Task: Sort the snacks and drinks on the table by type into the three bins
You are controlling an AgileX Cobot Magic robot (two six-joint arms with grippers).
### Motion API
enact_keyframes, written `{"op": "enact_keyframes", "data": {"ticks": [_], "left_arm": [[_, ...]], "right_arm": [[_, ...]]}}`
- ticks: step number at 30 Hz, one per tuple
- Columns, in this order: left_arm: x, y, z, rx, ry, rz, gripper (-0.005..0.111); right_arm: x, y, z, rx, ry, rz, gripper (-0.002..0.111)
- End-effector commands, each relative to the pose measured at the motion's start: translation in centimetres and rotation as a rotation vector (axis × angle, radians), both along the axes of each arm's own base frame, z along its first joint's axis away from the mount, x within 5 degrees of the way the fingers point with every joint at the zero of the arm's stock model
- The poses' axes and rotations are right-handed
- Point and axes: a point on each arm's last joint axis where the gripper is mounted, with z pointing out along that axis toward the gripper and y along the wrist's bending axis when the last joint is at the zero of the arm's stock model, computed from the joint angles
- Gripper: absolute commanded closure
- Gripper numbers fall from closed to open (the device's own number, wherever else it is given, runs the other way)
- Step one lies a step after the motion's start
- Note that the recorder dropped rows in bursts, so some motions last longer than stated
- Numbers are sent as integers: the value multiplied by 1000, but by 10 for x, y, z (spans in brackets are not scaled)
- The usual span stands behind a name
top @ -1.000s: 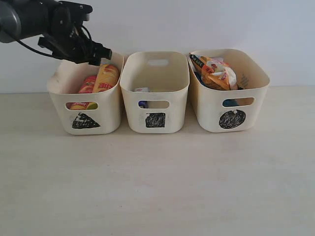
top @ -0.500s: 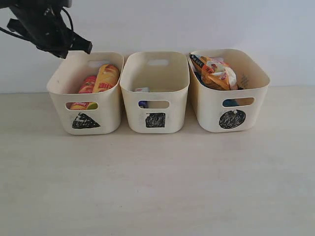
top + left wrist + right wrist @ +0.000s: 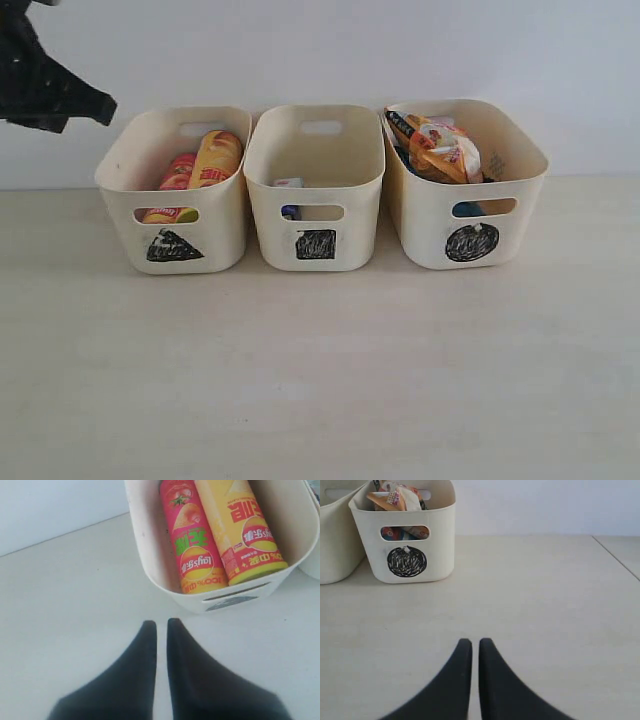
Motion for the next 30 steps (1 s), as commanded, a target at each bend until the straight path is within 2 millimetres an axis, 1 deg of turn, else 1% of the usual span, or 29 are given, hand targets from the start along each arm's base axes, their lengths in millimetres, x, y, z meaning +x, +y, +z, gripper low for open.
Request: {"op": "enact_keyframes", "data": {"ticks": [1, 2, 3, 4, 8, 9, 10, 11, 12, 14, 15, 17, 21, 27, 30], "left_arm": [[-42, 10, 15, -104, -113, 17, 102], [-61, 13, 18, -144, -152, 8, 102], [-70, 15, 19, -159, -174, 0, 102], [-89, 19, 20, -191, -200, -5, 102], [-119, 27, 20, -219, -229, -5, 102], [-133, 30, 18, -234, -235, -2, 102], [-138, 32, 18, -235, -233, 1, 102], [-151, 36, 18, -244, -230, 11, 102], [-159, 37, 18, -264, -222, 18, 102], [-168, 38, 20, -307, -238, 20, 102], [-173, 40, 21, -302, -250, 12, 102], [-181, 42, 19, -301, -269, 5, 102], [-197, 45, 12, -307, -385, -55, 102], [-226, 51, -10, -351, -505, -93, 102], [-236, 53, -26, -337, -525, -113, 102]], "right_arm": [[0, 0, -1, 0, -8, -6, 106], [0, 0, -1, 0, -8, -6, 106], [0, 0, -1, 0, -8, -6, 106], [0, 0, -1, 0, -8, -6, 106], [0, 0, -1, 0, -8, -6, 106], [0, 0, -1, 0, -8, -6, 106], [0, 0, -1, 0, -8, -6, 106], [0, 0, -1, 0, -8, -6, 106], [0, 0, -1, 0, -8, -6, 106], [0, 0, -1, 0, -8, -6, 106], [0, 0, -1, 0, -8, -6, 106], [0, 0, -1, 0, -8, -6, 106], [0, 0, -1, 0, -8, -6, 106], [0, 0, -1, 0, -8, -6, 106], [0, 0, -1, 0, -8, -6, 106]]}}
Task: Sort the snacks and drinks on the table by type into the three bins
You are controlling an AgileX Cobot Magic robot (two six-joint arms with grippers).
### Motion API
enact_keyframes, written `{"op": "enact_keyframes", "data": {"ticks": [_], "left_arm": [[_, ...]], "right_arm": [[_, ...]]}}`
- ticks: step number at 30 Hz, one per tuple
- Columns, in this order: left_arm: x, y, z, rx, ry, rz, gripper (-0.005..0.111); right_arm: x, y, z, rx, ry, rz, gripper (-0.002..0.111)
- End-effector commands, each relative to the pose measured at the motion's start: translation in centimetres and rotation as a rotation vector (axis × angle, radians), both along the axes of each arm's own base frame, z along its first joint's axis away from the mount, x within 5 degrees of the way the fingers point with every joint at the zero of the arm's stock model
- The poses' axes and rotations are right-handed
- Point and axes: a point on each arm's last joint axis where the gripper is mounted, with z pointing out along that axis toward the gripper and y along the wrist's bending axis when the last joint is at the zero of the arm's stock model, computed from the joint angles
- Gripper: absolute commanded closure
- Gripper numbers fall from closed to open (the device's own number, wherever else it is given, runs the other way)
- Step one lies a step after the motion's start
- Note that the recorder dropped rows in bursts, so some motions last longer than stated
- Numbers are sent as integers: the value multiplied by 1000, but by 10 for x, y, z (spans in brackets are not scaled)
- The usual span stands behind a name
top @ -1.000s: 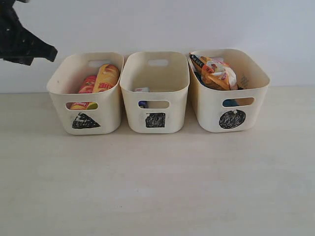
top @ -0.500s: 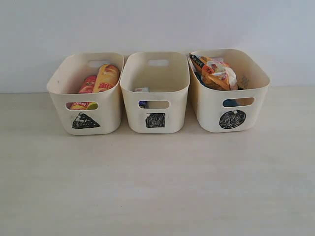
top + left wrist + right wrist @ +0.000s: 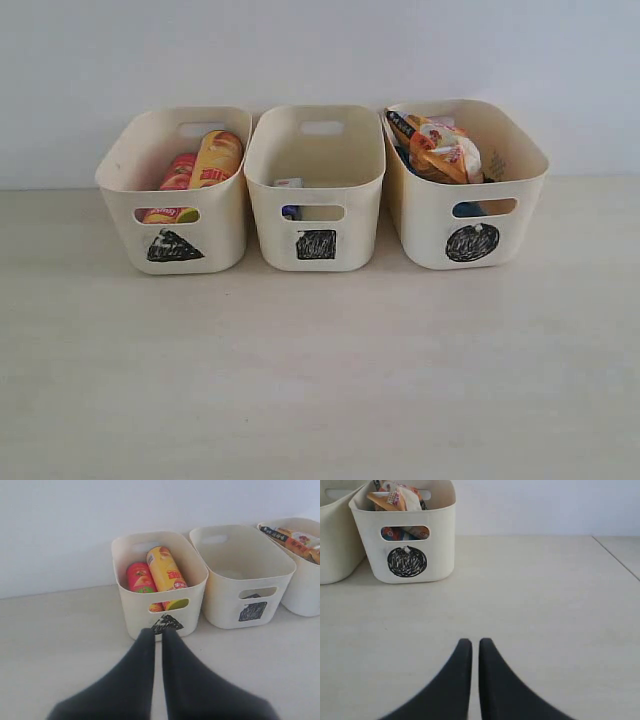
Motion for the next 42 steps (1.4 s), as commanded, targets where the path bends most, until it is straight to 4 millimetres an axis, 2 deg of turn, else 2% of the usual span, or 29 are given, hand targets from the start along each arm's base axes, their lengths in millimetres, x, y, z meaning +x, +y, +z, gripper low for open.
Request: {"op": "enact_keyframes", "data": {"ticks": [1, 10, 19, 36, 42], "left_arm": [[-12, 2, -16, 20, -51, -22, 102], [-35, 5, -62, 27, -117, -73, 102], [-47, 9, -98, 2, -120, -53, 102], [-56, 23, -128, -38, -166, 165, 102], [-56, 25, -131, -35, -139, 195, 102]], "right_arm": [[0, 0, -1, 0, -8, -6, 106], [0, 0, -1, 0, -8, -6, 106], [0, 0, -1, 0, -8, -6, 106], [0, 0, -1, 0, -4, -6, 106], [0, 0, -1, 0, -4, -6, 106]]}}
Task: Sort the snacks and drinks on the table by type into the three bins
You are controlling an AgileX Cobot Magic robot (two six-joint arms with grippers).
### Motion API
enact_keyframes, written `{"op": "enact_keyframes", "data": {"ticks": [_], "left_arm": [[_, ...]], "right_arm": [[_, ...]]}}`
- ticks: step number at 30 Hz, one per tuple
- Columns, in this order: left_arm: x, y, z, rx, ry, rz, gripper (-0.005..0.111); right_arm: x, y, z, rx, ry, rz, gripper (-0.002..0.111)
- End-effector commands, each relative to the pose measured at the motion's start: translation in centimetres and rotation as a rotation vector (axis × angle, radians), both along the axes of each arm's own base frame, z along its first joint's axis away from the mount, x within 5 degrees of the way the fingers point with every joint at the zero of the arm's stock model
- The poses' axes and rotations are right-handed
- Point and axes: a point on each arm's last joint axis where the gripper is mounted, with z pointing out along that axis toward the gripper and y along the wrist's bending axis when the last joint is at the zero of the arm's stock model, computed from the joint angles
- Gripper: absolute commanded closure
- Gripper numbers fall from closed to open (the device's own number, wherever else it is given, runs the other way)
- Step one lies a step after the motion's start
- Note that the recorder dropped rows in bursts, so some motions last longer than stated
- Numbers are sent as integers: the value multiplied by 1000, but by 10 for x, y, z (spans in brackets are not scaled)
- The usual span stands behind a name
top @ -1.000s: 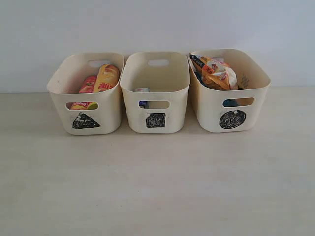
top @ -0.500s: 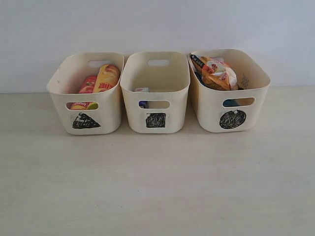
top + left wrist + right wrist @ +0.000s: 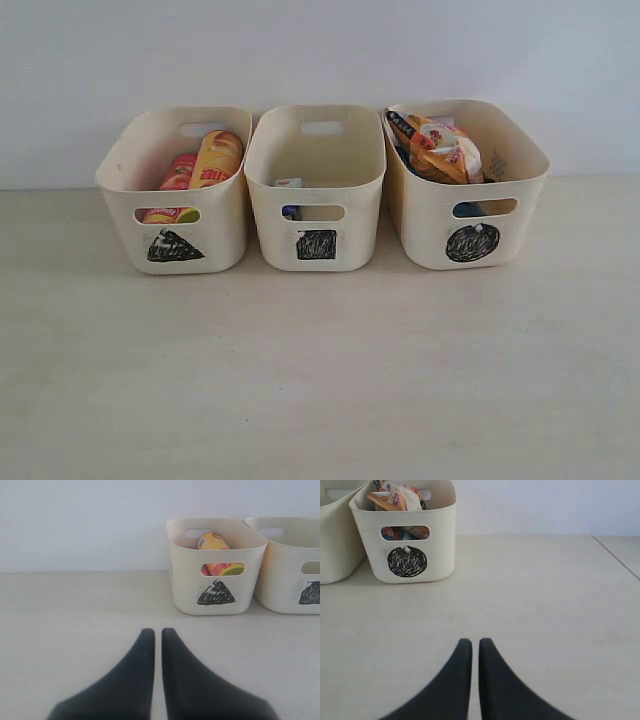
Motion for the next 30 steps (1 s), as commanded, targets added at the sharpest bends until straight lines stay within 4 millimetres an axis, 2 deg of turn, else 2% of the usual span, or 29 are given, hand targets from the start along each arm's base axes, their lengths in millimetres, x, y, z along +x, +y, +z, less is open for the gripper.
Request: {"op": "enact_keyframes", "data": {"ticks": [1, 30], "left_arm": [[0, 1, -2, -9, 14, 15, 102], [-1, 1, -6, -5, 60, 16, 102]], "right_arm": [[0, 0, -1, 0, -4, -6, 106], [0, 0, -1, 0, -4, -6, 106]]}}
